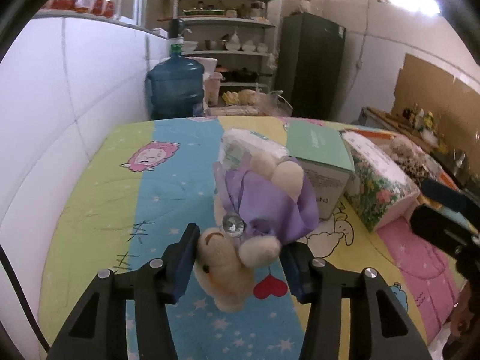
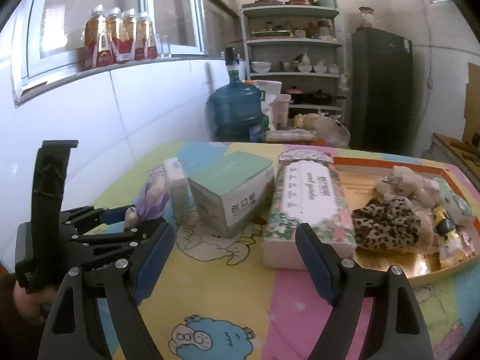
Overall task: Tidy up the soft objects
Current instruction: 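Lift the purple-dressed bear with the left gripper while the right grasps a white tissue packet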
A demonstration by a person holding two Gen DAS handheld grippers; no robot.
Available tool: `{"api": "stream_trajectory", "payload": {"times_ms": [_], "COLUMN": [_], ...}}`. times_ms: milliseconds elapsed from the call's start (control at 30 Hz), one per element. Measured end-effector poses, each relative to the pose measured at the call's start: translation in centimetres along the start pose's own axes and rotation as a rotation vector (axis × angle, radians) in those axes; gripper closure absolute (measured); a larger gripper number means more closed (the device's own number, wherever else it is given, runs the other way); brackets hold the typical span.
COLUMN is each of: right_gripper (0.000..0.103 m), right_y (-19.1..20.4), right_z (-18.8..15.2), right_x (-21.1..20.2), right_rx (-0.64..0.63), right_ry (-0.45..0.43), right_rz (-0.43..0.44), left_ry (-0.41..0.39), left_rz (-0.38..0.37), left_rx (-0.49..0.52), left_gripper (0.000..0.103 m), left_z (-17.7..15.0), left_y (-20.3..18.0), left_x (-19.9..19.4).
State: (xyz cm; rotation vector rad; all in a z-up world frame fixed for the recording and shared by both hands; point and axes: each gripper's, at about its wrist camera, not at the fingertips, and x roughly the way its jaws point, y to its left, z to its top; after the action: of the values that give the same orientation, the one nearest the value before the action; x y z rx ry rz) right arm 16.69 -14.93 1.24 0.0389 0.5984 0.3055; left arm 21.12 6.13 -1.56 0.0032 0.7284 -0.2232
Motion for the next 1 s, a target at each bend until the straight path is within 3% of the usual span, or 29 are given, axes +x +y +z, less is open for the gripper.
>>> {"api": "stream_trajectory", "payload": {"times_ms": [133,267,433,633,800,900,967,1000], "right_gripper": [0.019,0.019,0.019,0.019,0.020,0.030,0.050,0.052], "right_y": [0.6,1.6,3.3,5.7,7.9,8.6,8.8,8.8], "right_z": [0.4,1.3,3.8,7.2,8.4,8.6,8.5,8.4], "right_x": [0.7,1.7,3.3,7.3,11.1,13.0,14.1,14.4], "right_rx": [-0.009,-0.040,-0.126,-0.247,-0.364,-0.408,-0.422,-0.429], "right_ry": [0.010,0.019,0.003,0.061,0.145,0.185,0.218,0.228], "right_rz": [0.018,0.078,0.136,0.222,0.240,0.220,0.192,0.179], "left_ry": [-0.041,-0.112,-0.141,-0.146,-0.150,-0.157,-0.159,-0.161], "left_rz": [-0.004,0.086,0.133,0.135,0.114,0.106,0.102,0.100], "left_rx": [-0.067,-0.089,-0.140,-0.198,-0.209,-0.213,-0.219,-0.223], "left_gripper": [0.052,0.052,0.052,0.052,0.052,0.052,0.052,0.052], "left_z": [-0.3,-0.7,-1.4,-2.2,-2.1,-2.0,-2.0,-2.1], "left_y": [1.2,1.9,3.3,4.4,4.7,5.1,5.3,5.3], "left_x": [-1.6,-3.8,-5.3,-5.4,-5.3,-5.3,-5.2,-5.3]}}
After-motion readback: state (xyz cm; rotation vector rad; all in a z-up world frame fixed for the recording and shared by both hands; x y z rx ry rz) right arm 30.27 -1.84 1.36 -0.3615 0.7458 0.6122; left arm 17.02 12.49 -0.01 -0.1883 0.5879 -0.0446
